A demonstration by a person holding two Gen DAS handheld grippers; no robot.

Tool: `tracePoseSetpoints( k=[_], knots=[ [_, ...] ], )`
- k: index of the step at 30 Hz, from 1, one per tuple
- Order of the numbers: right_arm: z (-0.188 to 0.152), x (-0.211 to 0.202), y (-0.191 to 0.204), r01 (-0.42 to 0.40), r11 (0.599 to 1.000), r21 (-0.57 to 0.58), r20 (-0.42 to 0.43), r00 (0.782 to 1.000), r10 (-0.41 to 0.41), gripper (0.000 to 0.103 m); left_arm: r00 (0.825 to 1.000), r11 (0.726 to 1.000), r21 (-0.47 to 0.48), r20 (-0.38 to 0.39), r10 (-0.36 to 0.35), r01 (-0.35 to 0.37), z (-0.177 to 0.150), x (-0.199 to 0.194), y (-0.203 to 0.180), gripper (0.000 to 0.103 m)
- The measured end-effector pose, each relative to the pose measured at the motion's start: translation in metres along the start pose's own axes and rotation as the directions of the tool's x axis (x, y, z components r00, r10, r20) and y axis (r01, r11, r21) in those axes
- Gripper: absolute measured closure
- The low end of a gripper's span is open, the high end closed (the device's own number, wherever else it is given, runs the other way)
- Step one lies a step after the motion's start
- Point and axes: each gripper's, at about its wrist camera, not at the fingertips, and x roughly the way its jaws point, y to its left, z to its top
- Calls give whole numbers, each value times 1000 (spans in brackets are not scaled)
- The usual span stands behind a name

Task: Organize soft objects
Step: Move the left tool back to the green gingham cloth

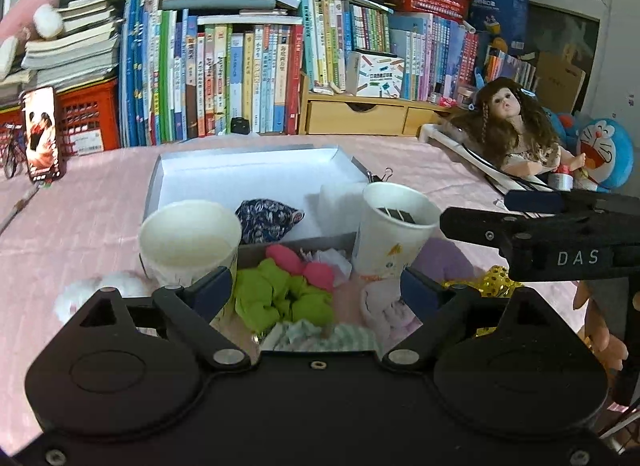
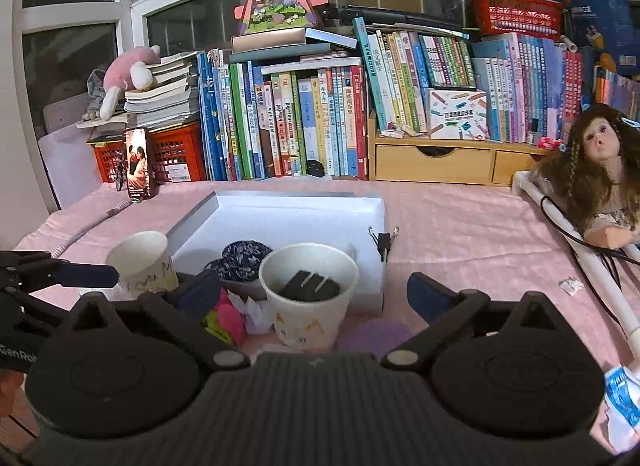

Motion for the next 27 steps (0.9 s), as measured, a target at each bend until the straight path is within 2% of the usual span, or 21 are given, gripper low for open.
tracePoseSetpoints(
  k=[5,10,16,23,27],
  knots=[
    [-12,-2,-2,21,1000,5,1,1000,-21,0,1000,1000,-4,16,18,-18,-17,-3,-1,9],
    [-27,-8,0,68,998,0,40,997,-68,0,999,999,-2,11,36,-36,-35,-2,-4,8],
    [-57,-12,4,145,989,13,106,984,-146,0,997,997,2,8,71,-71,-57,6,-10,7],
    [-87,-8,11,196,981,-2,112,974,-194,0,995,994,25,12,102,-103,-76,14,-19,7],
    [-98,-9,13,242,970,4,132,962,-240,0,994,994,29,22,104,-104,-81,15,-24,7]
  ],
)
